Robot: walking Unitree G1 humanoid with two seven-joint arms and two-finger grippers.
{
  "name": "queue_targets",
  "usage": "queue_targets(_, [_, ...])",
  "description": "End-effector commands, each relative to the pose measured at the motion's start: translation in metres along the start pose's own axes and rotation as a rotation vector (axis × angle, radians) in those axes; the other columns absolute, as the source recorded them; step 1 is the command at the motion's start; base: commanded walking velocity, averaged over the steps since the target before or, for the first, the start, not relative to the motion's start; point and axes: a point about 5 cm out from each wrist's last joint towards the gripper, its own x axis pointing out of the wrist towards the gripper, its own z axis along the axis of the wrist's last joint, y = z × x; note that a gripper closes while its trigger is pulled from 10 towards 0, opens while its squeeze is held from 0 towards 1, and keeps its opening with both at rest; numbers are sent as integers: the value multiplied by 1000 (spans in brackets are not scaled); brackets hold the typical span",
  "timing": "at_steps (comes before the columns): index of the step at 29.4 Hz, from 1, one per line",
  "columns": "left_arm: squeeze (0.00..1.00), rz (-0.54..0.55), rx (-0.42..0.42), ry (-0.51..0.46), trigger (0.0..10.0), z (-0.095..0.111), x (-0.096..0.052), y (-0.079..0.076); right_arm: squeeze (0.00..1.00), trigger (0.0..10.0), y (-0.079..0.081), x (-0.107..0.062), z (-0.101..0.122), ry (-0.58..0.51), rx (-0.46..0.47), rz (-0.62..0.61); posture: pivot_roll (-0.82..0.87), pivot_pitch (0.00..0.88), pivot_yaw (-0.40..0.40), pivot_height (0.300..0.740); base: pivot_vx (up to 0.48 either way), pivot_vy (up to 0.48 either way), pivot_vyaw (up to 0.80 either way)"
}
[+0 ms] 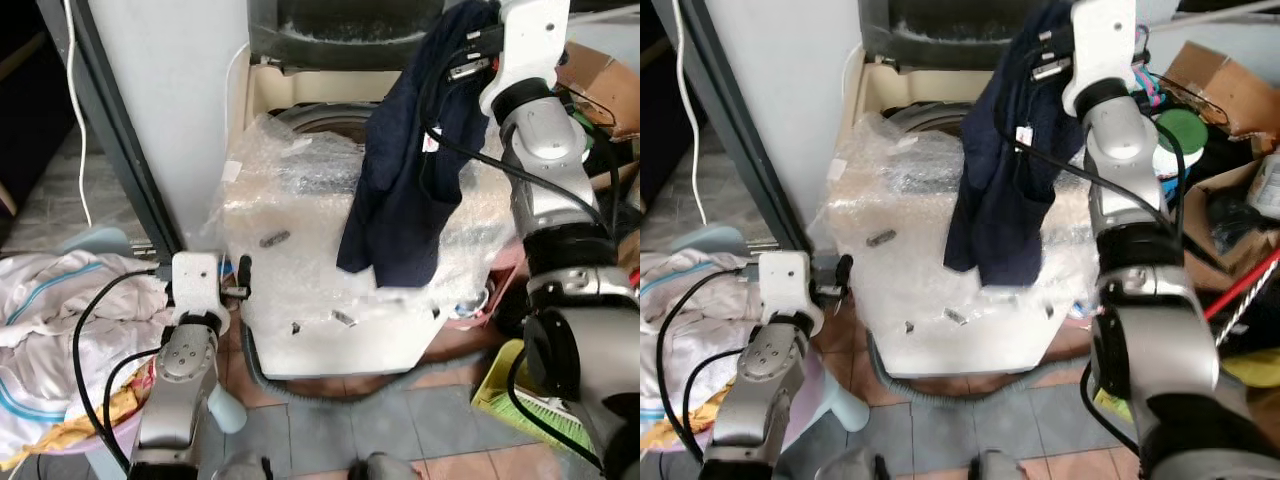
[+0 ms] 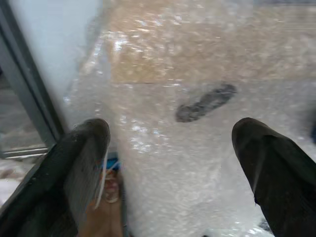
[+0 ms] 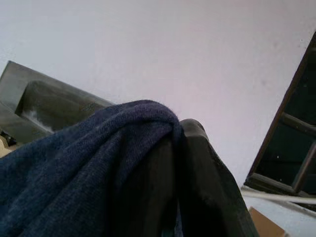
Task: Clothes washing
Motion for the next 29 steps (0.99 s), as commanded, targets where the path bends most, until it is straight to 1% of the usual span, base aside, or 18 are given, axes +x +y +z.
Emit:
queue_targets(1, [0,20,25,11,10000,0,1,3,0,10000,12,14,23,-103,-27,70,5,0,-28,740,0,0,-800])
queue_targets(4, [0,23,25,9,10000,0,1,4,0,10000,26,21,41,-188,-36,132,10,0,-31,740,0,0,-800])
queue_targets(7, [0,25,27,11,10000,0,1,4,0,10000,37,26,52,-232,-55,170,16,0,-31,740,0,0,-800])
queue_targets(8, [0,26,29,12,10000,0,1,4,0,10000,47,30,56,-253,-65,199,16,0,-31,740,0,0,0])
queue_targets(10, [0,34,38,16,10000,-1,1,4,0,10000,58,30,58,-265,-41,231,18,0,-36,740,0,0,0])
queue_targets(11, [0,34,38,16,10000,-1,1,4,0,10000,58,30,58,-265,-41,231,18,0,-36,740,0,0,0])
queue_targets(13, [0,39,33,10,10000,0,1,5,0,10000,65,27,54,-270,-44,261,22,0,-40,740,0,0,0])
queue_targets(15, [0,63,33,13,10000,0,0,7,0,10000,69,20,39,-243,-13,263,27,0,-45,740,0,0,0])
queue_targets(17, [0,80,32,17,10000,-1,-1,9,0,10000,70,9,14,-157,70,234,27,0,-45,740,0,0,0])
queue_targets(18, [0,81,32,18,10000,-2,-1,9,0,10000,71,7,10,-141,80,233,27,0,-45,740,0,0,0])
queue_targets(19, [0,82,36,20,10000,-2,-2,10,0,10000,71,-3,-4,-99,107,226,22,0,-34,740,0,0,0])
queue_targets(20, [0,74,37,15,10000,-1,-2,10,0,10000,69,-11,-14,-74,92,218,19,0,-30,740,0,0,0])
queue_targets(21, [0,74,37,15,10000,-1,-2,10,0,10000,69,-11,-14,-74,92,218,19,0,-30,740,0,0,0])
queue_targets(22, [0,68,37,12,10000,-1,-2,11,0,10000,69,-16,-21,-58,79,213,19,0,-30,740,0,0,0])
queue_targets(25, [0,63,43,9,10000,0,-2,13,0,10000,61,-28,-31,-41,118,160,11,0,-10,740,96,0,800])
queue_targets(29, [0,70,50,8,10000,1,0,14,0,10000,55,-33,-30,-47,113,137,12,0,-1,740,309,0,800])
